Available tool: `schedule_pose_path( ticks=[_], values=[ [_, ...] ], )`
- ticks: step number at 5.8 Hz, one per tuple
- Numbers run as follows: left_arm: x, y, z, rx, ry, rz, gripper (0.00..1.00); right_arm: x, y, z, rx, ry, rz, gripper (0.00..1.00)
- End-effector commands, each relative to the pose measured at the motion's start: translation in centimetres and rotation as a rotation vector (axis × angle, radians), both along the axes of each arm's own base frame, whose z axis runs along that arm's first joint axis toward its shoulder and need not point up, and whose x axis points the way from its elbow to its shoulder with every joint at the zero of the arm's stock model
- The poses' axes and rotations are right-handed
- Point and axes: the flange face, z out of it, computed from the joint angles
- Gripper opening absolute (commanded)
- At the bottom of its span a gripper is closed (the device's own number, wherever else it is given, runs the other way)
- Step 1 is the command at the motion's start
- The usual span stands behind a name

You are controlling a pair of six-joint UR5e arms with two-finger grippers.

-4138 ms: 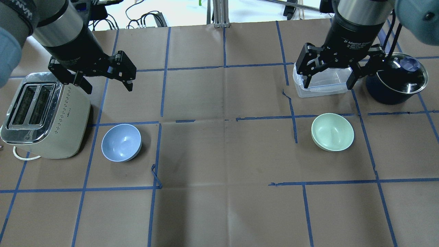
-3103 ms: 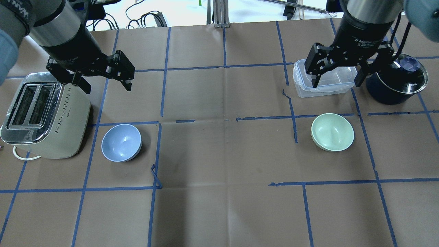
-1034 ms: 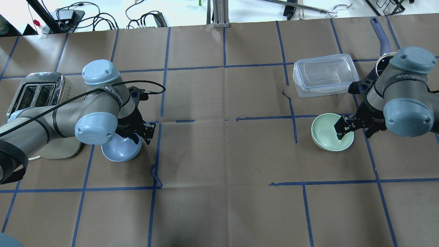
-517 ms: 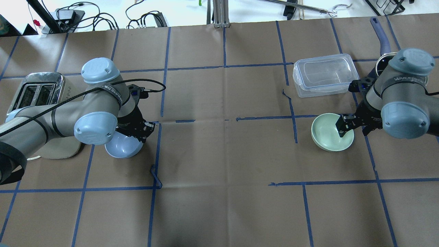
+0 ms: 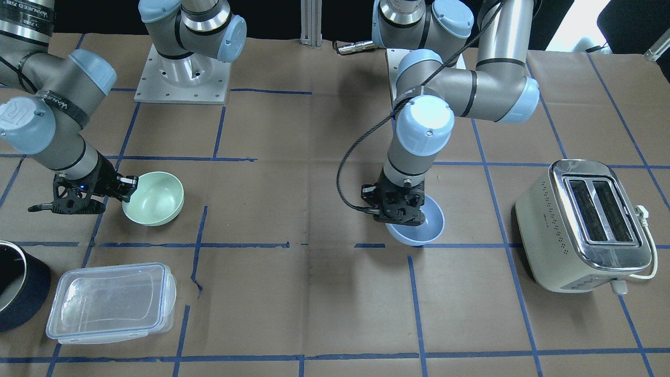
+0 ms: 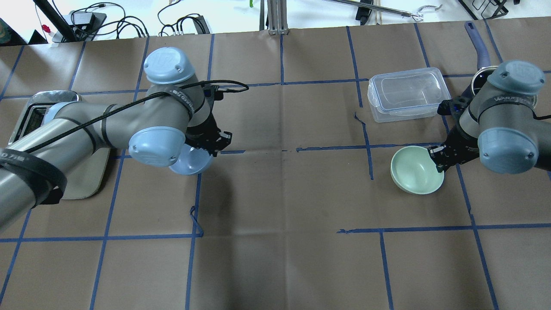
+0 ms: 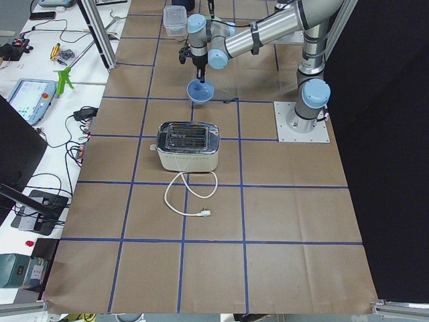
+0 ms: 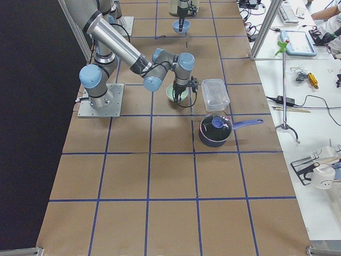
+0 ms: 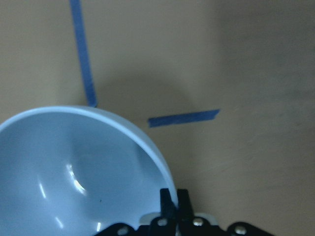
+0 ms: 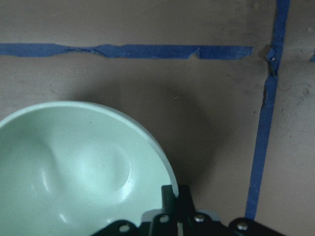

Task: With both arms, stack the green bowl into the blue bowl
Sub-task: 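Carry blue bowl to table center with left gripper while right lifts green bowl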

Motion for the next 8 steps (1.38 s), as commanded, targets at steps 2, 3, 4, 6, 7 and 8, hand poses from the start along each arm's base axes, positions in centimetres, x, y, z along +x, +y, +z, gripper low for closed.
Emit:
schedule_pose_path(
  ticks=[2,3,4,6,7,8],
  values=[
    [-16.0,-1.1,-1.0,-0.062,0.027,-0.105,0.02,-0.5,-1.8,5.2,-0.016,-0.005,-0.025,0.06],
    [-17.3,-0.9,-2.0,-0.068,0.034,-0.105,0.02,-0.1,-2.9,9.4,-0.014,-0.056,-0.041,0.05],
    [-18.3,-0.3,-3.2,-0.068,0.03,-0.111,0.03,0.1,-3.9,12.2,-0.013,-0.116,-0.049,0.05],
    [-18.3,0.5,-4.7,-0.044,0.012,-0.104,0.98,-0.3,-5.1,18.0,-0.045,-0.108,-0.047,0.05],
    [-18.3,0.4,-3.5,-0.062,0.02,-0.093,0.98,-0.1,-4.9,20.5,-0.047,-0.108,-0.046,0.05],
    [-18.0,0.5,-0.2,-0.099,0.033,-0.093,0.98,-0.1,-4.8,20.3,-0.042,-0.111,-0.046,0.05]
  ],
)
